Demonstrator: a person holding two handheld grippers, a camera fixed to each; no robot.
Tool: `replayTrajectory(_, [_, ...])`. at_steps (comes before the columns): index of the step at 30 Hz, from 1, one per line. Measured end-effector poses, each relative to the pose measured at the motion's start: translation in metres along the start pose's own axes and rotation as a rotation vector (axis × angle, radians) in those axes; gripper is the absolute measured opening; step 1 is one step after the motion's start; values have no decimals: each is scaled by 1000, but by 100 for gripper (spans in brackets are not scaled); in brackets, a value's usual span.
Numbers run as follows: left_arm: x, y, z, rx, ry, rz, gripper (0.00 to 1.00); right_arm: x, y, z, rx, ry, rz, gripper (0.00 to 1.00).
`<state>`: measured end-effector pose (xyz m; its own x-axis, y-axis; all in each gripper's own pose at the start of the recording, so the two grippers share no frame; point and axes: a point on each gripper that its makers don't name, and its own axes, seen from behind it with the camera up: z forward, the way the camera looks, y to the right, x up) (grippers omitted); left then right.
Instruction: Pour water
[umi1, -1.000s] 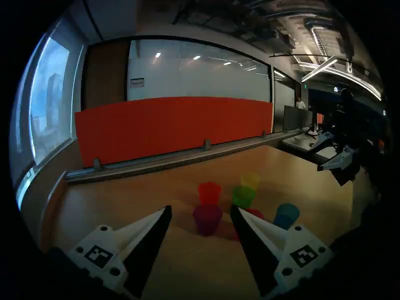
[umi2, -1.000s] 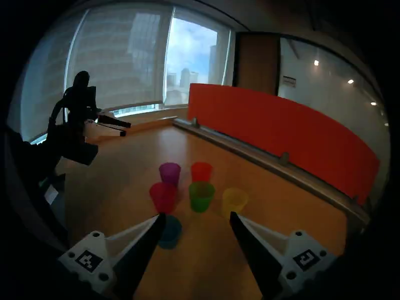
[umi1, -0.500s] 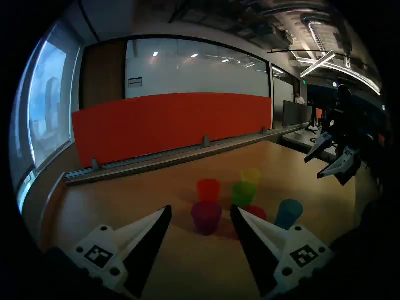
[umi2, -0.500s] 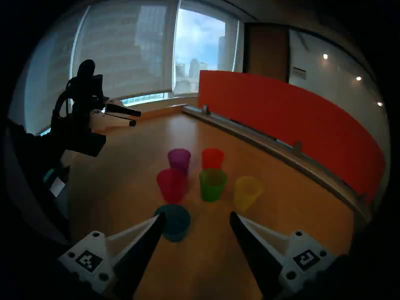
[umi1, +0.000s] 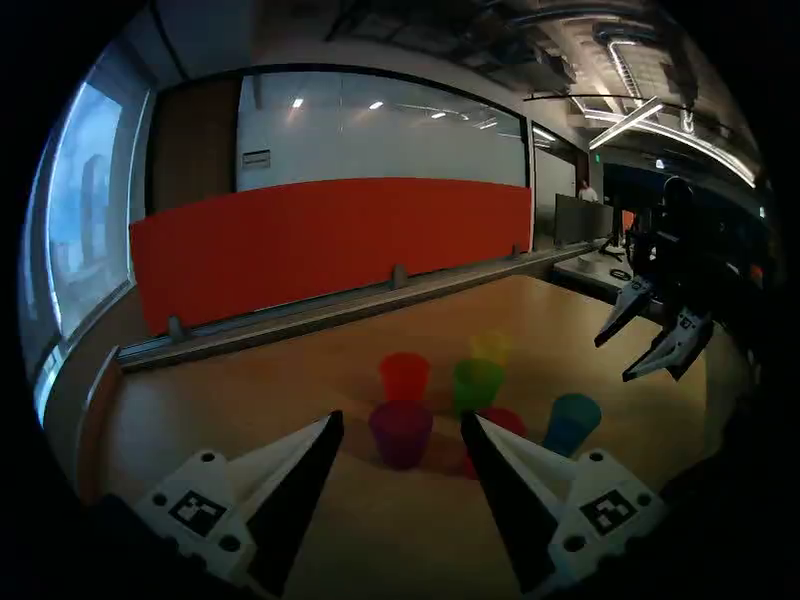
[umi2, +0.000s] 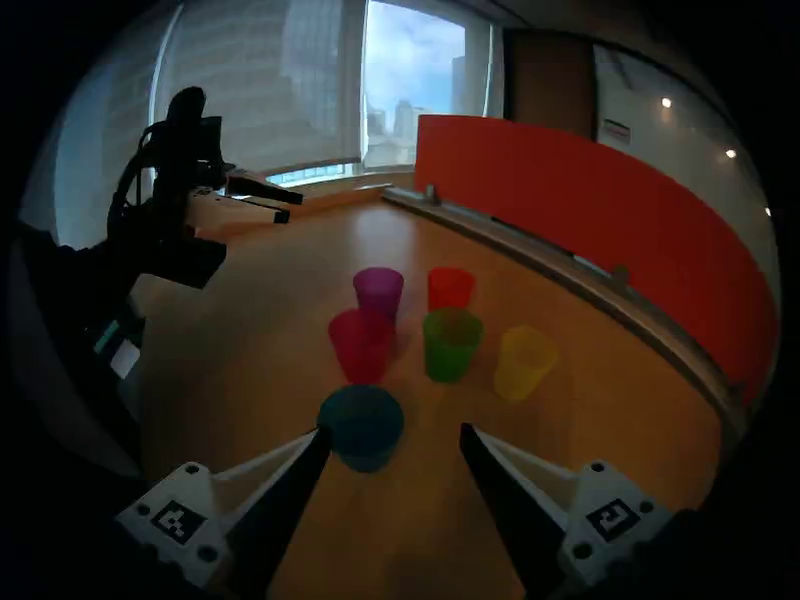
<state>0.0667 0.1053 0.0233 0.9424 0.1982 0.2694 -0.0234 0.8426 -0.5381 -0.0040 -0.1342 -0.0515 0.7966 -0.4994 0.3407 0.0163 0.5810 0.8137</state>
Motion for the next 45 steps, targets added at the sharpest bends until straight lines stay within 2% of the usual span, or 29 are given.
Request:
replayTrajectory(26, [4, 7, 33, -43, -18, 15, 87, -31, -25, 50, 87, -80, -16, 99])
replayTrajectory(45, [6, 13, 46, -55, -23, 22, 87, -36, -28, 83, 96, -78, -35, 99])
